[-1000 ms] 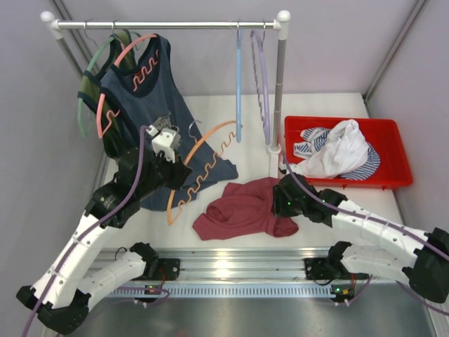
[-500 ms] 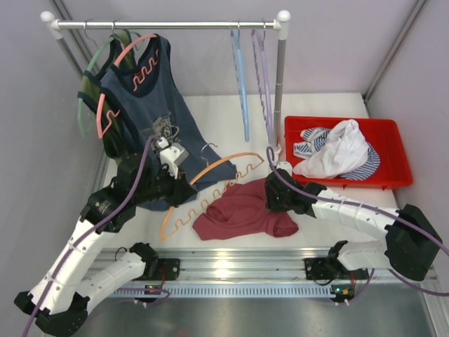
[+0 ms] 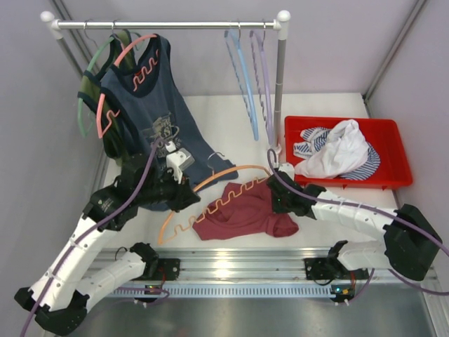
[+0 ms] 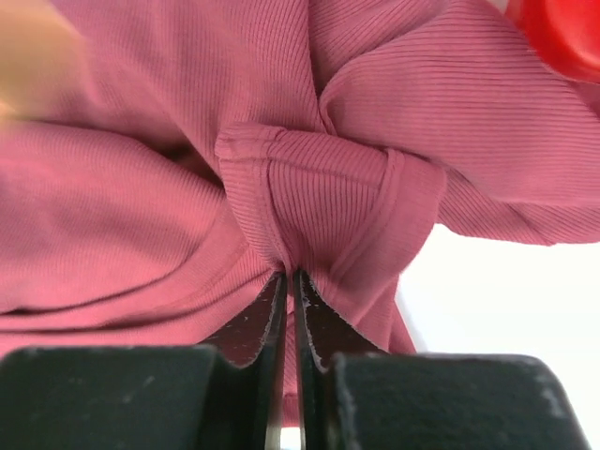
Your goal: Place the tank top on the hanger
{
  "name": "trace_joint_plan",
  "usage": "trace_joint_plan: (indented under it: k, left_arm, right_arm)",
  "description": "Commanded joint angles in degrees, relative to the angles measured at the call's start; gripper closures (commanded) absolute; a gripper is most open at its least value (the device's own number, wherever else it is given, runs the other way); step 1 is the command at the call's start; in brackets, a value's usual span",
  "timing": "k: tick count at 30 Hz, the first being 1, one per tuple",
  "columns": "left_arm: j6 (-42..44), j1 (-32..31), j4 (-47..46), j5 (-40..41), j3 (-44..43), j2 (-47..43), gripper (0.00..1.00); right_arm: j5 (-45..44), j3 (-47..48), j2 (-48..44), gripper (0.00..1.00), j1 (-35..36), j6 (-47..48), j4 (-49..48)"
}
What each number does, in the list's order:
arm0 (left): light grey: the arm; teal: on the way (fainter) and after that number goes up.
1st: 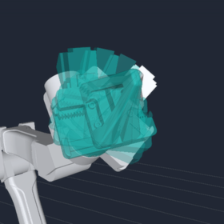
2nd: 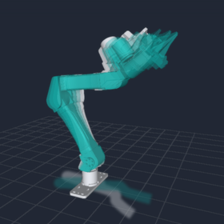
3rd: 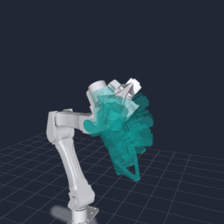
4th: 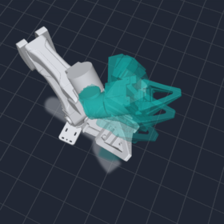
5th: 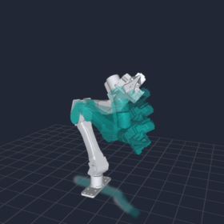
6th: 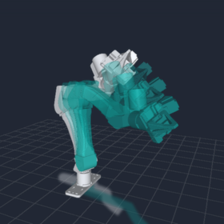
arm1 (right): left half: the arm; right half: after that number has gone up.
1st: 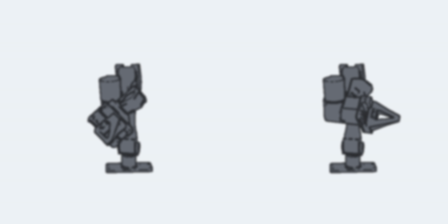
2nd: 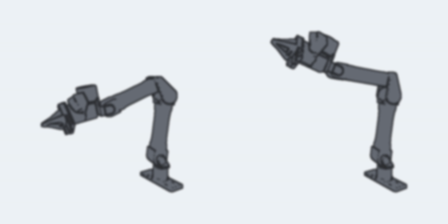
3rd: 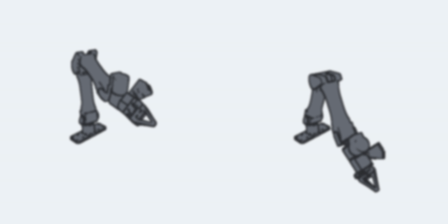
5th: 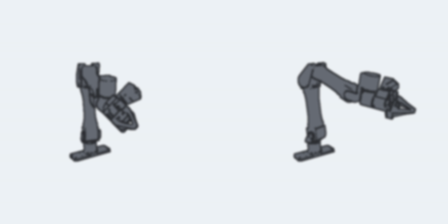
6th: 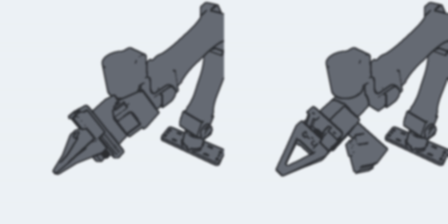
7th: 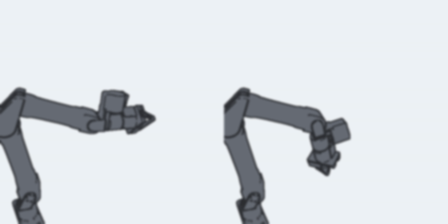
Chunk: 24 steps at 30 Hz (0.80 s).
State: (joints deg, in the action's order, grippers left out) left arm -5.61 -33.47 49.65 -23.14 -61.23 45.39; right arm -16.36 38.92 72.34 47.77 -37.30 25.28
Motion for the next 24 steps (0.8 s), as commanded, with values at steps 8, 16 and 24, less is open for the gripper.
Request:
trace_joint_plan:
  k: [8,16,24]
  left_arm:
    - [2.9,-5.0,3.6,0.8,-3.8,0.1,1.0]
    - [4.1,-6.9,3.8,2.5,-2.8,0.8,1.0]
    - [5.1,-9.5,2.6,3.0,-2.5,5.3,1.0]
  right_arm:
    - [2.2,1.1,-11.0,1.0,-4.7,2.8,3.5]
    - [5.4,3.4,-15.4,1.0,-6.5,4.2,6.2]
    - [6.8,3.5,-19.1,1.0,-6.5,4.0,7.6]
